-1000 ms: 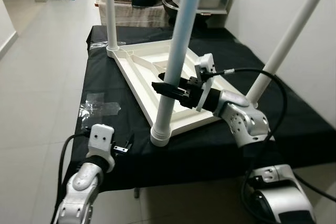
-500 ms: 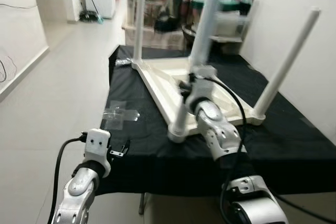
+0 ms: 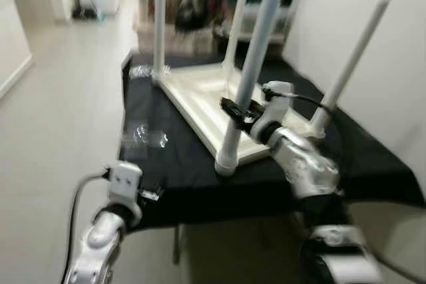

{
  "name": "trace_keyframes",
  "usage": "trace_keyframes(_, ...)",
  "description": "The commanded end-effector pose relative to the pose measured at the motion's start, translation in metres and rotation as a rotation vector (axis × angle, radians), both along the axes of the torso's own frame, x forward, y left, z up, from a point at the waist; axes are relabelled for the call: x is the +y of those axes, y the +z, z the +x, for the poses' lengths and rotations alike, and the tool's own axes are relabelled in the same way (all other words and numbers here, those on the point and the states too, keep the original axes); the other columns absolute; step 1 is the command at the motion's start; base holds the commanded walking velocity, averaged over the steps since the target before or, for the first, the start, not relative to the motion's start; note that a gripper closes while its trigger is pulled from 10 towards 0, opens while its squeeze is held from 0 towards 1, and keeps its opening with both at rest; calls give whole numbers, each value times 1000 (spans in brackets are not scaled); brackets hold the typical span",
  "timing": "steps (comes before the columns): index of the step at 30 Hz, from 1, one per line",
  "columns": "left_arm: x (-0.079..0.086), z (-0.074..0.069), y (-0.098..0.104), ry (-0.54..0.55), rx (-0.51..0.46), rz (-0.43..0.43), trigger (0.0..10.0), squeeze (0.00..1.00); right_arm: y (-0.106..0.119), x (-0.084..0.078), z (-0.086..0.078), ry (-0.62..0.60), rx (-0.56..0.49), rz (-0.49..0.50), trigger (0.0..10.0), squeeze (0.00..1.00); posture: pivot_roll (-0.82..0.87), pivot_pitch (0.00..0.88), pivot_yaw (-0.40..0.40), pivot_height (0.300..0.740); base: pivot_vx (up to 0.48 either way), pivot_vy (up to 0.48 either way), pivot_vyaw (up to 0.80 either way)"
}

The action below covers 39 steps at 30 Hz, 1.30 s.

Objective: Building children table

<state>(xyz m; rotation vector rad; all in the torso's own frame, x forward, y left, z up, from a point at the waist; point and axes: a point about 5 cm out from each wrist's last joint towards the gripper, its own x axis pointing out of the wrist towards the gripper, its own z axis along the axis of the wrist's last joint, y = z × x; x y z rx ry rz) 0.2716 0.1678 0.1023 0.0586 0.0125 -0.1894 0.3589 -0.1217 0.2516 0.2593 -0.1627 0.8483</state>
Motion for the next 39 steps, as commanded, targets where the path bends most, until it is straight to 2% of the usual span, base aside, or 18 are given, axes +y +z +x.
trace_keyframes(1,-1,1,-2,-10,5,5,10000,0,7,15,-9,166,-67,6,10000,0,35,0,-144,740,0,0,0)
trace_keyframes(3,-2,2,-1,-9,1,6,10000,0,-1,26,4,164,-105,-112,10000,0,44,0,-150,740,0,0,0)
trace_keyframes(7,-2,2,-1,-8,0,7,10000,0,-4,29,7,155,-108,-147,10000,0,44,0,-150,740,0,0,0)
trace_keyframes(11,-1,1,-1,-2,-1,9,10000,0,-19,45,17,129,-46,-215,10000,0,71,0,-168,740,0,0,0)
trace_keyframes(12,0,0,-1,2,-1,10,10000,0,-30,54,20,105,-12,-279,10000,0,72,0,-170,740,0,0,0)
trace_keyframes(13,0,0,-1,2,-1,10,10000,0,-30,54,20,105,-12,-279,10000,0,72,0,-170,740,0,0,0)
trace_keyframes(15,1,-2,-1,7,0,11,10000,0,-43,56,26,47,28,-369,10000,0,72,0,-173,740,0,0,0)
trace_keyframes(19,2,-2,-2,9,2,10,10000,0,-40,47,29,49,38,-323,10000,0,66,0,-170,740,0,0,0)
trace_keyframes(20,1,-2,-2,7,3,9,10000,0,-37,44,28,91,36,-277,0,0,62,0,-168,740,0,0,0)
trace_keyframes(28,-2,-2,-3,0,3,5,10000,0,-34,39,29,129,21,-254,0,0,58,0,-168,740,0,0,0)
trace_keyframes(30,-2,-2,-3,-2,4,3,10000,0,-43,35,38,-63,91,-274,0,0,57,0,-166,740,0,0,0)
trace_keyframes(32,-2,-2,-3,-2,4,3,10000,0,-43,35,38,-63,91,-274,0,0,57,0,-166,740,0,0,0)
trace_keyframes(33,-2,-2,-3,-2,5,3,10000,0,-47,34,41,-141,123,-280,0,0,57,0,-166,740,0,0,0)
trace_keyframes(35,-2,-3,-4,-2,6,3,10000,0,-71,10,48,-677,323,-306,0,0,55,0,-163,740,0,0,0)
trace_keyframes(36,-2,-3,-4,-2,6,3,10000,0,-71,10,48,-677,323,-306,0,0,55,0,-163,740,0,0,0)
trace_keyframes(37,-2,-3,-3,-2,6,3,10000,0,-82,3,43,-866,397,-307,0,0,51,0,-158,740,0,0,0)
trace_keyframes(38,-2,-3,-3,-2,6,3,10000,0,-82,3,43,-866,397,-307,0,0,51,0,-158,740,0,0,0)
trace_keyframes(39,-3,-3,-3,-3,6,2,10000,0,-88,4,35,-1005,417,-303,0,0,49,0,-154,740,0,0,0)
